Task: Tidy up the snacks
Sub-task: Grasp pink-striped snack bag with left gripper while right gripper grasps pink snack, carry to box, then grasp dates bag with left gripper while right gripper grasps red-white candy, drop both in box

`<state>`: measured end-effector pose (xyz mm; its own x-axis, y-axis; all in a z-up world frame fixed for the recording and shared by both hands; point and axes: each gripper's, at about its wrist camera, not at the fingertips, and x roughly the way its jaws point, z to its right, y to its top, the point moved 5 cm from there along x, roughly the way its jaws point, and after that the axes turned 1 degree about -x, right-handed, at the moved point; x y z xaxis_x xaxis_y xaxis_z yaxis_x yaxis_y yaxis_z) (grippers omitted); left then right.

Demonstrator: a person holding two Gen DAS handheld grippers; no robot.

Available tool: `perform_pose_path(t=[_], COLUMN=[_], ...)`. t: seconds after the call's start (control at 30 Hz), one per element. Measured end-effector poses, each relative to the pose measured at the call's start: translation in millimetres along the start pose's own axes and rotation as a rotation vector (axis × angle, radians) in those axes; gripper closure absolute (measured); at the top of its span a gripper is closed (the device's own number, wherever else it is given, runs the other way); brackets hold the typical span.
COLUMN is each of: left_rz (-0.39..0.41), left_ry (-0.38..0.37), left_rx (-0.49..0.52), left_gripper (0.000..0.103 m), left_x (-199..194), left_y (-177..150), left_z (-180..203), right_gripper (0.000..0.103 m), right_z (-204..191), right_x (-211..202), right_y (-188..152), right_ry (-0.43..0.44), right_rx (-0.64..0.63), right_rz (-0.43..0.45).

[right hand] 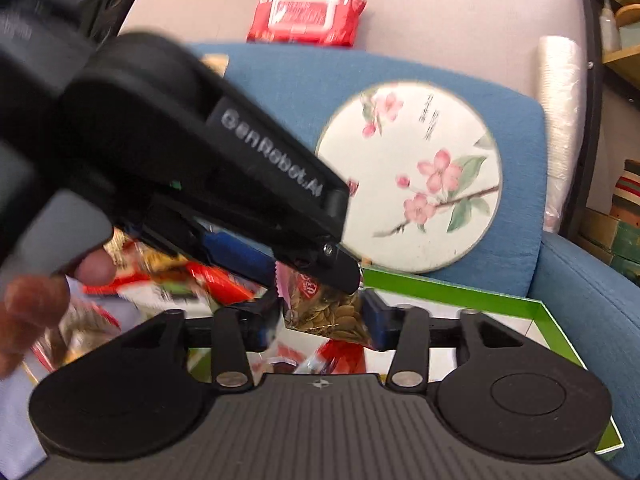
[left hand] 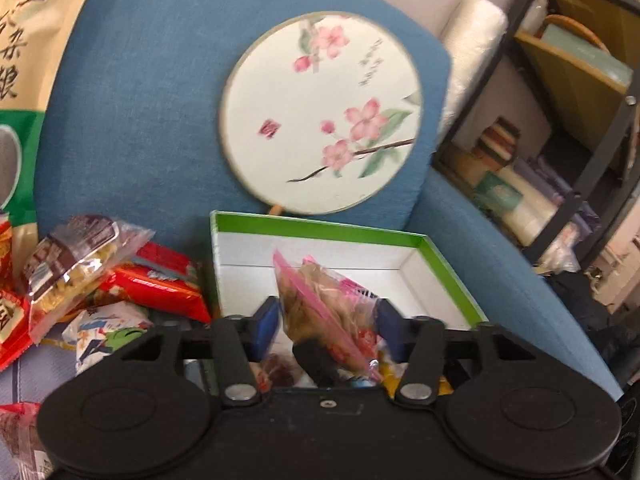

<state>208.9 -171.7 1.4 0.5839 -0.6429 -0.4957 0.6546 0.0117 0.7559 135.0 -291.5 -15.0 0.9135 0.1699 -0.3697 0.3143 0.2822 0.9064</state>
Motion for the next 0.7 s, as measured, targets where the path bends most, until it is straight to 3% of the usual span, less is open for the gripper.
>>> perform_pose_path(t=[0.1, 0.23, 0.4, 0.7], left_rz=[0.085, 0.067, 0.099, 0.110], left_ry=[0.067, 0.061, 0.092, 0.193], left_rx=[-0.025, -0.038, -0.039, -0.090], left_gripper=[0.000, 0.000, 0.000, 0.000], left_x=[-12, -27, -66, -131], left_y=[-2, -6, -13, -51], left_z=[-8, -16, -27, -71], right_gripper=[0.000, 0.000, 0.000, 0.000], right_z=[-6, -10, -25, -74], right_x=[-1, -13, -39, -50], right_y=[-5, 2, 4, 3], right_ry=[-0.020, -0.011, 0.021, 0.332], right_rx=[-0.057, -0.055, -0.066, 0.050], right_rz=[-0.017, 0.019, 0.027, -0.112])
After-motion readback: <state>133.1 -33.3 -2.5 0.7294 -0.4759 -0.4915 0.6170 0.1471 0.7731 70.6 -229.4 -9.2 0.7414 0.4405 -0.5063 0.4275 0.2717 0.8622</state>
